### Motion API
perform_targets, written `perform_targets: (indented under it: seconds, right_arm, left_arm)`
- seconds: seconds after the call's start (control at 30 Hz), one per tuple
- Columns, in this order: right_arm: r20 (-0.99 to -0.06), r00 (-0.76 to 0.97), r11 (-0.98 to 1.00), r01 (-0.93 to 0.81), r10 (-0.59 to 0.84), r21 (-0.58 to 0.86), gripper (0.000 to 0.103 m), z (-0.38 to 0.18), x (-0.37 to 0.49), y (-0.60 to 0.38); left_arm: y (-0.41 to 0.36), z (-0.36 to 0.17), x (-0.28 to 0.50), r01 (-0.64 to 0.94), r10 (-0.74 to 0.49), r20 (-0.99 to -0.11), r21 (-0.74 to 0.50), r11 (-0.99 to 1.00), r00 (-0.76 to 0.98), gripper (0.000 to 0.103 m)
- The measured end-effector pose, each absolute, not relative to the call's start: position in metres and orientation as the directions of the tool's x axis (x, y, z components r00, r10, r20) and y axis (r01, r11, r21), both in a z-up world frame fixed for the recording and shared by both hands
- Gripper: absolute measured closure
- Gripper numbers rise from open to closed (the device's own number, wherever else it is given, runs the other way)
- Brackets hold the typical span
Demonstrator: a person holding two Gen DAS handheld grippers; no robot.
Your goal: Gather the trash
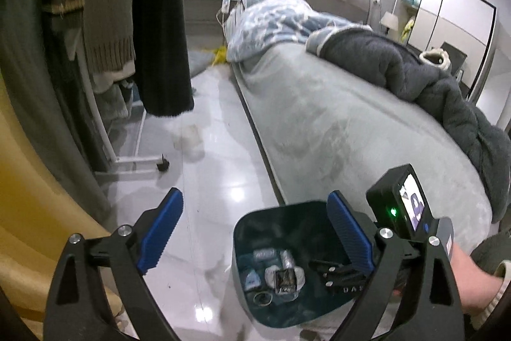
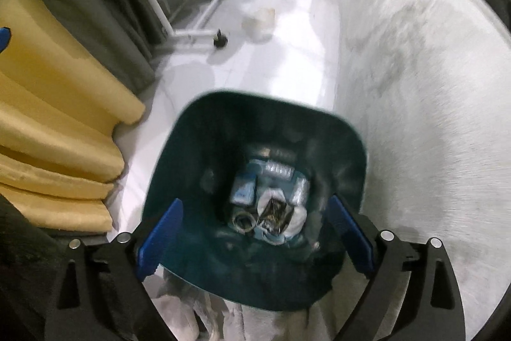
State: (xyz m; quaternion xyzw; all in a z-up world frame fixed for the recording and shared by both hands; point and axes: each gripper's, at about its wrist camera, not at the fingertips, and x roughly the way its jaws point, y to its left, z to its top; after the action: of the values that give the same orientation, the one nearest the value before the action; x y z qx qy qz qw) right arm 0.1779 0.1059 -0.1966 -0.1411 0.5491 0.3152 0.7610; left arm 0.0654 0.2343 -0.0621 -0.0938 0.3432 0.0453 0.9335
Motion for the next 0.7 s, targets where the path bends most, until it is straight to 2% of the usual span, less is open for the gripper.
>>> perform_targets:
  seconds: [0.27, 0.4, 0.47, 0.7]
  right_arm:
    - [-0.817, 0.400, 0.798, -0.592, 0.415, 0.115, 0.004, -0.129, 0.167, 0.064]
    - [-0.760, 0.489, 0.824, -0.556, 0.428, 0.107, 0.004, -0.100, 0.164, 0.036]
    - [-0.715, 0.534, 0.833, -0.540, 0.451, 0.122, 0.004, -0.079, 0.160, 0.016]
    - [-0.587, 0.689, 0.880, -0.467, 0.424, 0.087, 0.004, -0.020, 0.133, -0.056]
  left_arm:
    - [0.210, -0.027, 0.058, -0.156, 0.065, -0.551, -0.119, 0.981, 0.832, 0.007]
    - [0.198, -0.020, 0.060, -0.160, 0.066, -0.551, -0.124, 0.979, 0.832, 0.007]
    - [0.183, -0.013, 0.060, -0.179, 0.100, -0.563, -0.087, 0.980, 0.820, 0.007]
    - [0.131, 0.015, 0.044, -0.116, 0.073, -0.524, -0.050, 0.992, 0.849, 0.004]
